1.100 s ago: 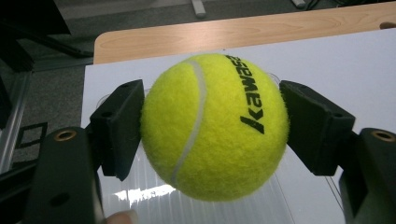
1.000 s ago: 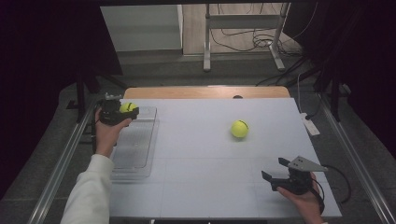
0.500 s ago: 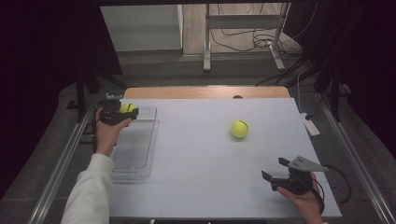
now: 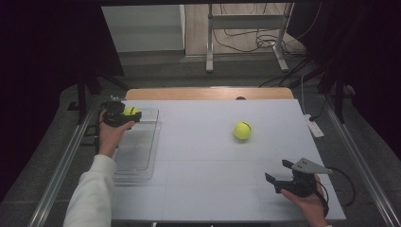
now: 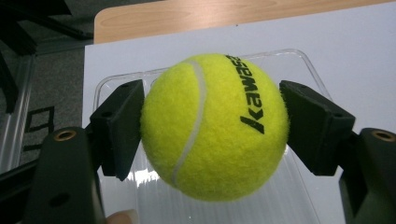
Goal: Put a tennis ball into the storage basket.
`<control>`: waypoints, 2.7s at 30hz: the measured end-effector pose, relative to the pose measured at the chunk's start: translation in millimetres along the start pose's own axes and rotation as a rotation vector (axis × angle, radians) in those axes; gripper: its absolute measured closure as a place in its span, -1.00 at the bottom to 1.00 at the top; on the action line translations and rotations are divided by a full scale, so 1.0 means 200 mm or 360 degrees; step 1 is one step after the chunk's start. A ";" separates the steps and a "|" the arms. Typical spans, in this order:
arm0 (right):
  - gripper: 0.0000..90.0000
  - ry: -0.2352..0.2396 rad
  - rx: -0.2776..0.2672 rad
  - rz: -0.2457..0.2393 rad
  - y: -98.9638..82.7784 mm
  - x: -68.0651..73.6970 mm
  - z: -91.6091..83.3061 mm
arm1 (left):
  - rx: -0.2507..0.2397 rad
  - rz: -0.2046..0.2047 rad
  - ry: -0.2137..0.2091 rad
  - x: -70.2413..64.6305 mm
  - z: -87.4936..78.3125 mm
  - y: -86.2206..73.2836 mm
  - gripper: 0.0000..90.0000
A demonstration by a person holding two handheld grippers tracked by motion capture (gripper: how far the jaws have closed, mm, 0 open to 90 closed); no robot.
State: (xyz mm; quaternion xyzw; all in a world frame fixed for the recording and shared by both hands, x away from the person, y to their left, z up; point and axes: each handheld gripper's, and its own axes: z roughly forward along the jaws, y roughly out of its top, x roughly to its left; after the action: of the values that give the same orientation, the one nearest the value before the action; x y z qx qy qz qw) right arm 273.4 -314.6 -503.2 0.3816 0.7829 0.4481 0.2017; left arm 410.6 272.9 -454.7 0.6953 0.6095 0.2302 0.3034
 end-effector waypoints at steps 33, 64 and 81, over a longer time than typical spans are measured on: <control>-0.72 -0.0001 0.0010 -0.0002 0.00 0.00 0.00 | 0.0232 0.0068 -0.0017 -0.02 0.13 -0.03 -0.40; -0.72 -0.0002 0.0016 -0.0003 -0.01 0.00 0.01 | 0.0417 0.0179 0.0129 -0.05 0.24 -0.06 -0.42; -0.72 -0.0004 0.0017 -0.0003 -0.01 0.00 0.01 | 0.0232 0.0168 0.0060 -0.09 0.13 -0.04 -0.70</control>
State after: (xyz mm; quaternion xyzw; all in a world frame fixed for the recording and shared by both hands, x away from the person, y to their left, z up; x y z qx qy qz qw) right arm 274.3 -314.2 -505.2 0.3824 0.7854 0.4433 0.2010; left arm 420.0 252.6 -476.8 0.7422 0.5928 0.2139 0.2278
